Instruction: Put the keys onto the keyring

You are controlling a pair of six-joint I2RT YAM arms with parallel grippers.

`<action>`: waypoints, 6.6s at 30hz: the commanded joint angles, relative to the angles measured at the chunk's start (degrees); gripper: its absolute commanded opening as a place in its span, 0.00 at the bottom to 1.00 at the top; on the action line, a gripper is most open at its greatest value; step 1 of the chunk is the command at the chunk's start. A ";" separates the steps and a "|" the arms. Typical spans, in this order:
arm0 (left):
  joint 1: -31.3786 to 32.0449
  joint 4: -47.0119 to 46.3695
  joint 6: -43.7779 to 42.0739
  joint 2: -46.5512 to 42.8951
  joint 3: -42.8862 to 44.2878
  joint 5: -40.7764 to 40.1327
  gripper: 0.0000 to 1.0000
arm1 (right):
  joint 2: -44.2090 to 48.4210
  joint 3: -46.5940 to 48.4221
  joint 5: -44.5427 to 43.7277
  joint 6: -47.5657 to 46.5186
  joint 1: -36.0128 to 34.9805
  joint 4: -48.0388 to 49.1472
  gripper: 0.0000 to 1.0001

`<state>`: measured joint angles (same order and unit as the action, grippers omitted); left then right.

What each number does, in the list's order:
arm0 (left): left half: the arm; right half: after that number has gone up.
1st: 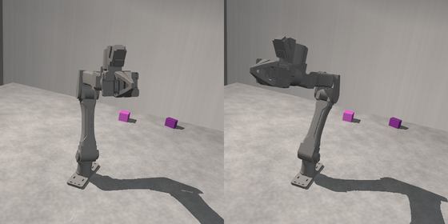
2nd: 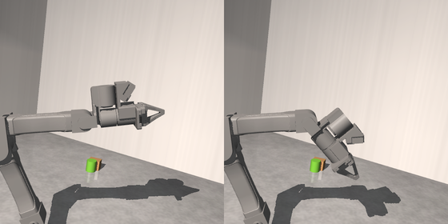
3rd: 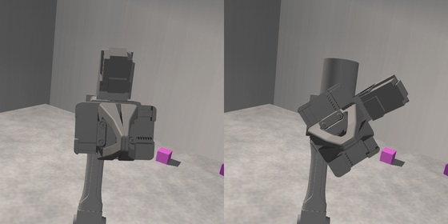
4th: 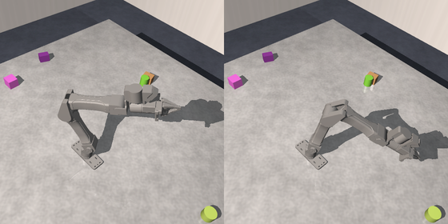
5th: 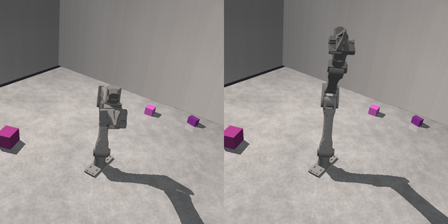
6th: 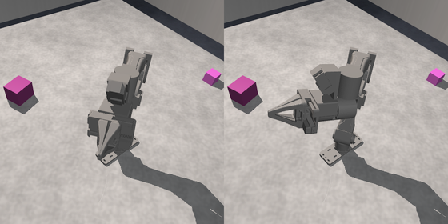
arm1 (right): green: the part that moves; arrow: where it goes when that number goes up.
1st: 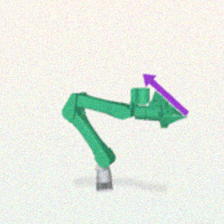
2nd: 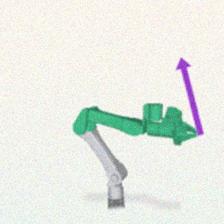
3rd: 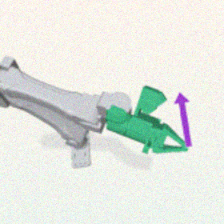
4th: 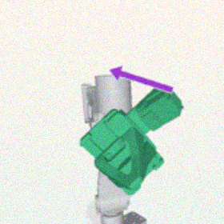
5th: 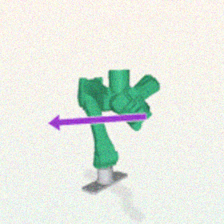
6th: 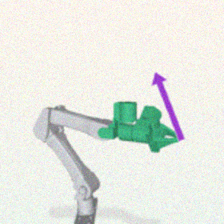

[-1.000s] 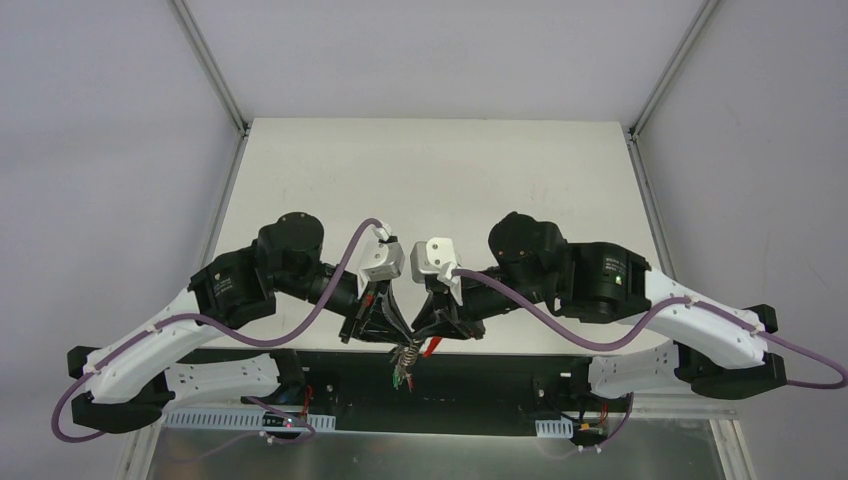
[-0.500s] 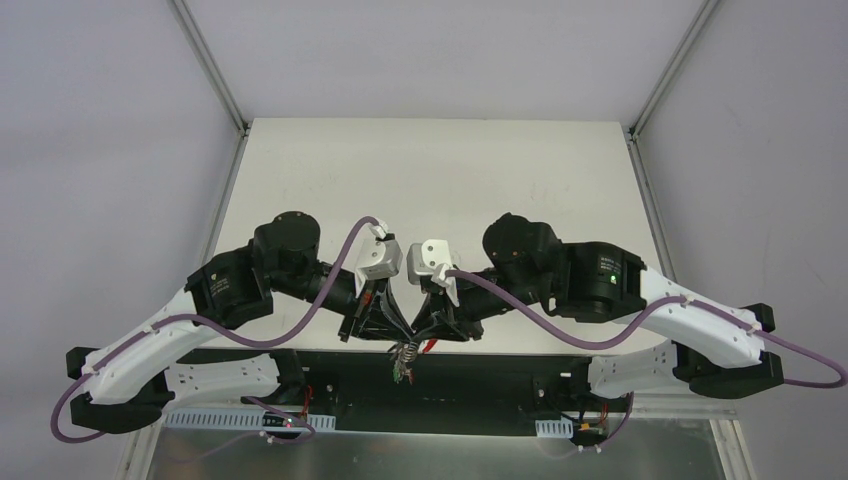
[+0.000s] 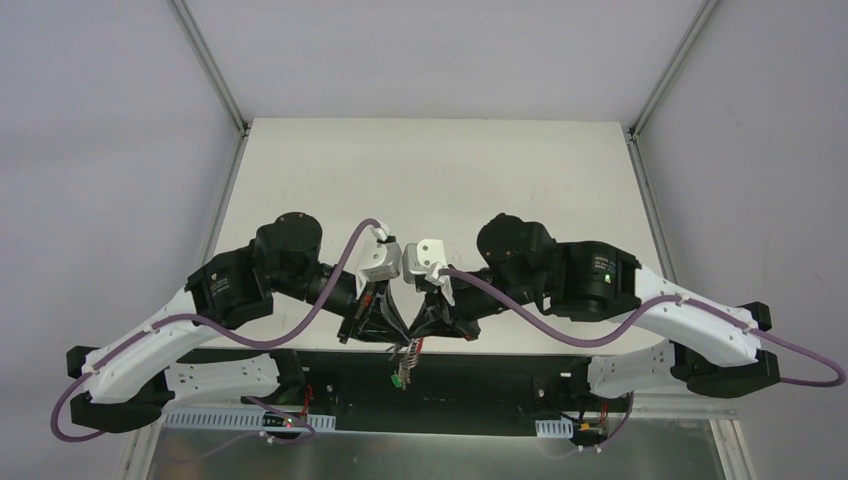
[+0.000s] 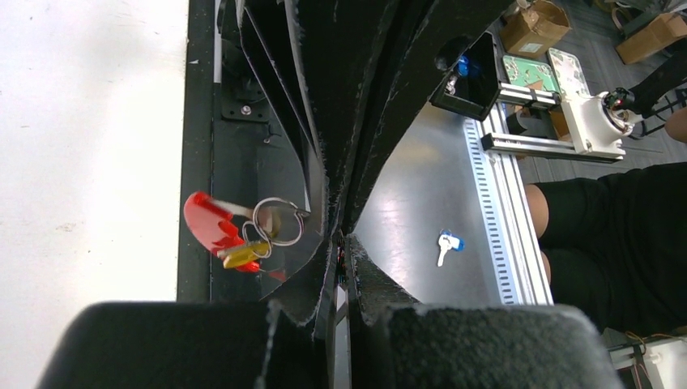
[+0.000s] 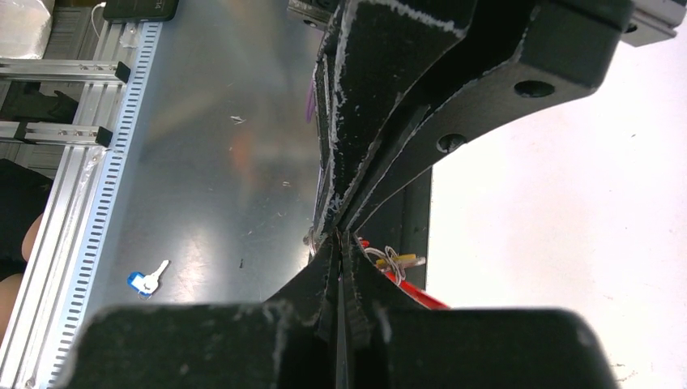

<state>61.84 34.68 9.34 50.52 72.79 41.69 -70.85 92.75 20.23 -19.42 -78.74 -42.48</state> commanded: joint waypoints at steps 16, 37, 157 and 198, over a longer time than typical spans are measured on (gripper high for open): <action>-0.06 -9.41 -1.89 -8.06 -1.81 -5.55 0.49 | 12.68 -12.12 -8.80 9.20 -2.30 22.49 0.00; -0.06 -17.65 -0.29 -6.69 -4.48 -4.95 0.40 | 16.26 -16.97 -15.23 9.25 -5.18 31.66 0.00; -0.06 -28.12 3.20 -5.88 -5.38 -0.19 0.29 | 21.39 -31.58 -29.64 -2.71 -16.01 60.52 0.00; -0.06 -5.56 2.34 -0.93 -0.72 -3.02 0.00 | 20.50 -9.74 -38.30 5.99 -15.92 7.88 0.55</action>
<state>61.82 26.20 12.60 49.52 68.18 38.41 -48.10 79.05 -15.86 -16.56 -94.43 -25.58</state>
